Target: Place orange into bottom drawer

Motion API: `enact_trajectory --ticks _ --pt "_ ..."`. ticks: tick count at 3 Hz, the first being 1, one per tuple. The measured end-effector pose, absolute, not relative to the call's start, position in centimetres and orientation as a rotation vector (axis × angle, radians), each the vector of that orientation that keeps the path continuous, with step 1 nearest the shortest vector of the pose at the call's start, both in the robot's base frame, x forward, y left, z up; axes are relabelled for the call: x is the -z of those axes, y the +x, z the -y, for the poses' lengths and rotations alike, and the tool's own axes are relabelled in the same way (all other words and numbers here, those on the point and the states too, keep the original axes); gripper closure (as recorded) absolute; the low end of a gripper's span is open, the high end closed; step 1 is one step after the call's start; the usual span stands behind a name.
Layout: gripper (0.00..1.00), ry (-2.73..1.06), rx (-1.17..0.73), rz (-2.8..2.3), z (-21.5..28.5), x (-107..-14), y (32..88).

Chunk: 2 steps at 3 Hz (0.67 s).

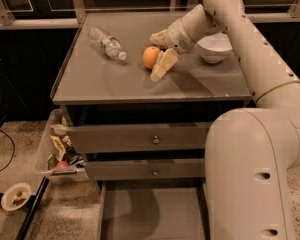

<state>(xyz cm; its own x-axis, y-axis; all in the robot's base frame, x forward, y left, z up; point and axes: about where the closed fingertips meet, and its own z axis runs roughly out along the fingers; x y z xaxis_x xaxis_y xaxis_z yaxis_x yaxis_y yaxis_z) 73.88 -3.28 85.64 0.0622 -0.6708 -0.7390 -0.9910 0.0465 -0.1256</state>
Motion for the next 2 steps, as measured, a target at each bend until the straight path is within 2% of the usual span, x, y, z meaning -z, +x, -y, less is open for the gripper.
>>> enact_trajectory --ticks 1,2 --pt "0.17 -1.691 -0.626 -1.674 3.24 -85.64 73.88" --pt "0.41 -1.691 -0.626 -1.674 3.24 -85.64 73.88"
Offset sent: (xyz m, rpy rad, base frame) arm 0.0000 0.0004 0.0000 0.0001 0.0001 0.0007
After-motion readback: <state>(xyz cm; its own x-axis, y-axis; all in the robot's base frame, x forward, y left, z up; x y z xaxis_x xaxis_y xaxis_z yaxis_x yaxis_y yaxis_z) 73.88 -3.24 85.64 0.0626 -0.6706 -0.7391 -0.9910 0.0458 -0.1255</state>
